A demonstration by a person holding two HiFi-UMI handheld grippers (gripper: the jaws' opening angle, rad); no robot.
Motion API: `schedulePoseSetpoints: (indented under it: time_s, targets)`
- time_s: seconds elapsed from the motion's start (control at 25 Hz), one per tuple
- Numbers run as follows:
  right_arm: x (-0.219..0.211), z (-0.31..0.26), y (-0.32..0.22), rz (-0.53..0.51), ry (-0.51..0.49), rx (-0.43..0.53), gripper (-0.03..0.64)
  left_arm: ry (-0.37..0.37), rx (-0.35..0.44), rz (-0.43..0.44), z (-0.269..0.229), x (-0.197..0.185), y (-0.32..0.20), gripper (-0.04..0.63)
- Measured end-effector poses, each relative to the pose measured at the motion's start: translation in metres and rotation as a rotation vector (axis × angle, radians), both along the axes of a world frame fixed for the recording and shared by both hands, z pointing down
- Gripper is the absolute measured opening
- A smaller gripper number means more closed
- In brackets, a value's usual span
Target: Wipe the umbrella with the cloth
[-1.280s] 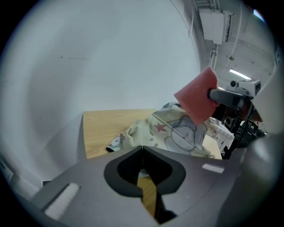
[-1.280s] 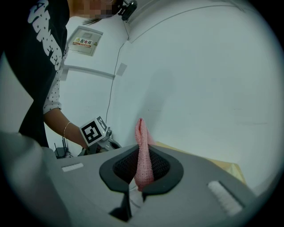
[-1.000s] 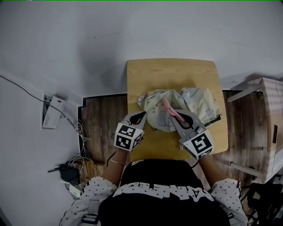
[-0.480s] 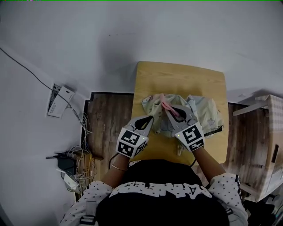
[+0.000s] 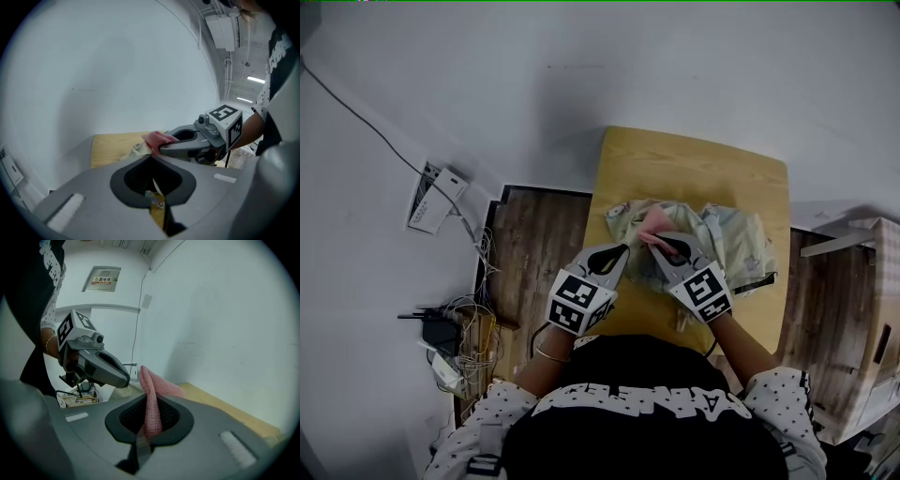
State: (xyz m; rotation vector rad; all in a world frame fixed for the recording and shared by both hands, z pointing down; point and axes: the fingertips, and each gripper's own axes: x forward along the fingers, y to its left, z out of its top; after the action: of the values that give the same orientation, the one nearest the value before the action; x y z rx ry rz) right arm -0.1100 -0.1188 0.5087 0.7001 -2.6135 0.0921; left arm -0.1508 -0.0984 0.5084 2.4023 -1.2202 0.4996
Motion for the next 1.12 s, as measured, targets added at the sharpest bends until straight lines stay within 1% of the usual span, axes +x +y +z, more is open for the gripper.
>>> schedulePoseSetpoints:
  time_s: [0.52,0.68,1.12]
  targets:
    - [-0.015,0.012,0.042,-0.116,0.022,-0.047,0.034,-0.001,0.006,-0.015,-0.003,-0.002,0.007,0.002]
    - [-0.018,0.016,0.054,-0.141,0.021,-0.076,0.034,-0.004,0.008,-0.013,-0.003,-0.001,0.007,0.002]
    - [-0.022,0.025,0.082,-0.200,0.037,-0.119,0.034,-0.003,0.013,-0.021,-0.006,-0.002,0.005,0.002]
